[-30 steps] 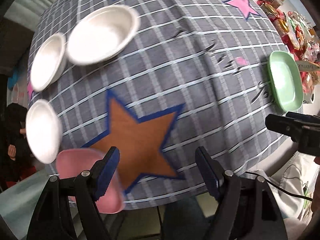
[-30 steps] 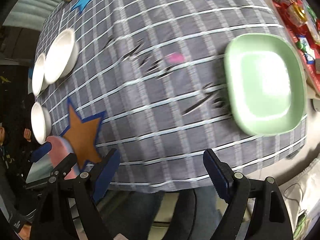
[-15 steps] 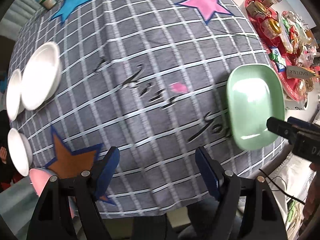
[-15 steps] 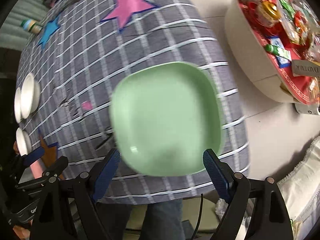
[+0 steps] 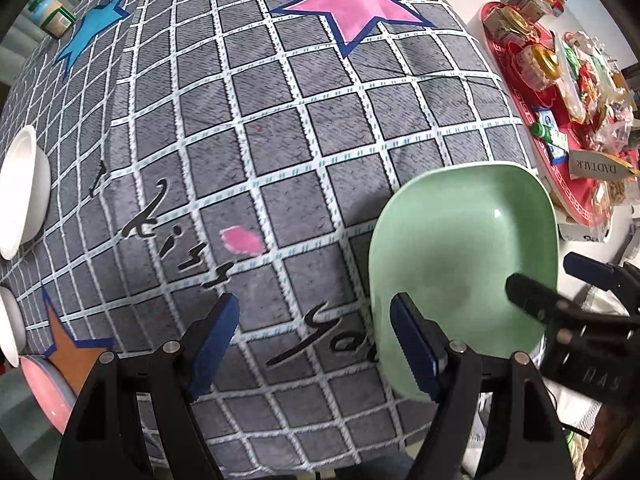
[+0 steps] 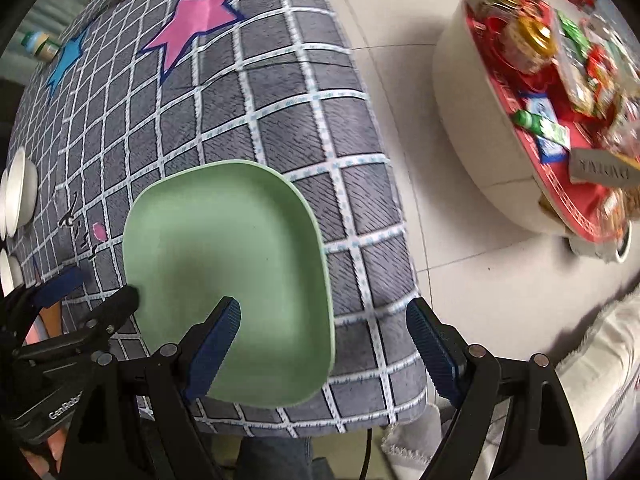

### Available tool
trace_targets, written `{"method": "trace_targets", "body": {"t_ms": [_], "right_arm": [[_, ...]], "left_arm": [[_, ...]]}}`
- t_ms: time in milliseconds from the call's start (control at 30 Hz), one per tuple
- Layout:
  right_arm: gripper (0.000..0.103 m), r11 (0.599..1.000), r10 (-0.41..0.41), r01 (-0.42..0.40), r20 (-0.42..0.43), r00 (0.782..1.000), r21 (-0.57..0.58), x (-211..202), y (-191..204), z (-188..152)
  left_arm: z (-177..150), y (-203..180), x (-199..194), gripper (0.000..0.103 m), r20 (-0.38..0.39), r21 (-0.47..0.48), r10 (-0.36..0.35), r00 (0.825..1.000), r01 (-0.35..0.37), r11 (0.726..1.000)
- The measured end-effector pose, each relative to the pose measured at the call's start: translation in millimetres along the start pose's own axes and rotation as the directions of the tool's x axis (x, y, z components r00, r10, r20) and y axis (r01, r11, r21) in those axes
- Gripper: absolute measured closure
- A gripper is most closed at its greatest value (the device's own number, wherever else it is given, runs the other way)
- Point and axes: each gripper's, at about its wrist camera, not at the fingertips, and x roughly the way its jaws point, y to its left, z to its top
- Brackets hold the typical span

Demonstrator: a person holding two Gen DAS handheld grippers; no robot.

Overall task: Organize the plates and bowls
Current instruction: 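Move the right gripper to the green plate rim and close on it, then carry the green plate with the right gripper onto the pink plate, release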

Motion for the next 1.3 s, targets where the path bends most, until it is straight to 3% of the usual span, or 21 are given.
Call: {"method": "trace_targets", "body": {"t_ms": [133, 233, 467, 567, 633, 700, 933, 1300], "right_arm": [[0.017, 0.997, -0.015, 0.013, -0.016, 1.0, -0.073, 17.5, 7.9, 8.5], [0.02, 0.998, -0.021, 0.02, -0.019, 1.0, -0.067, 26.6, 5.0, 10.3], [0.052, 0.995, -0.068, 0.067, -0.007, 0.998, -0.076, 9.1, 3.8, 2.9], [0.072, 0.997, -0.035, 0.035, -0.014, 0.999, -0.066, -0.8, 4.7, -0.7], [0.072, 0.997, -0.03, 0.029, -0.021, 0.999, -0.069, -9.7, 13.7, -6.5], [0.073, 0.997, -0.001, -0.002, -0.033, 0.999, -0.078, -7.8, 24.7, -10.6], [0.075, 0.993, 0.073, -0.081, -0.092, 0.993, -0.08, 3.0, 74.5, -27.7], [0.074, 0.974, 0.086, -0.117, -0.163, 0.983, -0.192, 19.8, 179.1, -55.0]], "left_arm": [[8.4, -13.6, 18.8, 0.022, -0.032, 0.013, 0.035, 0.999, -0.035, 0.999], [11.4, -17.8, 24.9, 0.022, -0.04, 0.012, 0.02, 0.999, -0.019, 1.0], [13.7, -49.4, 34.4, 0.026, -0.049, 0.106, 0.017, 0.999, -0.012, 0.994], [24.3, -83.0, 52.8, 0.03, -0.041, 0.113, 0.006, 0.999, -0.001, 0.994], [22.7, -85.9, 52.3, 0.035, -0.039, 0.121, -0.005, 0.999, 0.01, 0.993], [21.6, -86.6, 51.4, 0.054, -0.037, 0.142, -0.008, 0.999, 0.013, 0.99], [9.0, -44.9, 55.6, 0.055, -0.054, 0.095, 0.041, 0.998, -0.036, 0.995], [-26.4, 28.1, 63.3, 0.055, -0.08, -0.011, 0.086, 0.993, -0.088, 0.996]]}}
